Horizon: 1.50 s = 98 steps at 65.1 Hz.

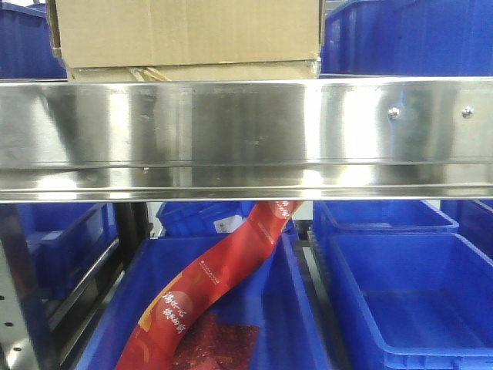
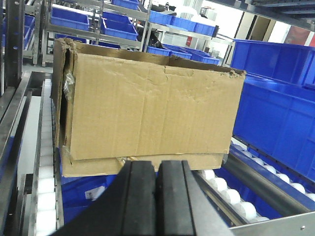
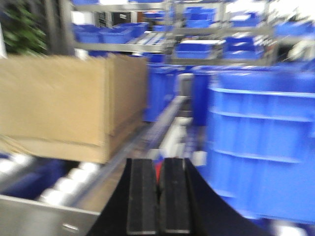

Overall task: Stack two boxes on right shelf middle
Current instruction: 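Open both grippers and withdraw them from the boxes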

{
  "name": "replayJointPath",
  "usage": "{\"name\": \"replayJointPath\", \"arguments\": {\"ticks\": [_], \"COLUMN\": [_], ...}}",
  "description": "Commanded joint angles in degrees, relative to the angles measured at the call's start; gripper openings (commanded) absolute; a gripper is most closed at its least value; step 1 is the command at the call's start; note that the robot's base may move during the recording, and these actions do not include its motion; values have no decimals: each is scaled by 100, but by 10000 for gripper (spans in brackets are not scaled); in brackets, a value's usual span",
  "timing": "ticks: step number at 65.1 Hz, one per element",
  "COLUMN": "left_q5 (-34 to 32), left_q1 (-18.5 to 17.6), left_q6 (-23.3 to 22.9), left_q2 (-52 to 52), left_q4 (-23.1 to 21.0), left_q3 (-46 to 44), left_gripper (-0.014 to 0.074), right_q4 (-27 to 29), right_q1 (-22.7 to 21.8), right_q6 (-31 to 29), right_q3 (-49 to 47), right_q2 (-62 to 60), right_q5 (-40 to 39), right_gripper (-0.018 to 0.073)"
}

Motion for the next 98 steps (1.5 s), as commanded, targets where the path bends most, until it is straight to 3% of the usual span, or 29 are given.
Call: {"name": "replayJointPath", "arguments": {"ticks": [1, 6, 17, 26, 29, 32, 89, 93, 96, 98], "left_q5": [-119, -119, -119, -119, -119, -119, -124, -66, -66, -89], "left_q1": [-34, -34, -34, -34, -34, -34, -34, 101, 351, 559], "left_q6": [-24, -24, -13, -13, -13, -13, -14, 271, 791, 1445], "left_q2": [-32, -32, -33, -33, -33, -33, -33, -128, -263, -361], "left_q4": [39, 39, 39, 39, 39, 39, 39, 8, -439, -782], "left_q3": [11, 11, 11, 11, 11, 11, 26, 164, 336, 507], "left_gripper": [-111, -111, -111, -111, -111, -111, -111, -111, -111, -111], "right_q4": [933, 1102, 1069, 804, 799, 790, 790, 790, 790, 790], "right_q1": [-443, -732, -999, -999, -999, -999, -999, -999, -999, -999], "right_q6": [-1412, -1727, -857, -774, -774, -774, -774, -774, -774, -774], "right_q3": [378, 766, 1661, 2352, 2352, 2352, 2352, 2352, 2352, 2352], "right_q2": [-123, -188, -648, -1257, -1484, -1573, -1573, -1573, -1573, -1573], "right_q5": [-525, -1076, -1354, -1415, -1458, -1013, -1076, -1076, -1076, -1076], "right_gripper": [-165, -165, -165, -165, -165, -165, -165, -165, -165, -165]}}
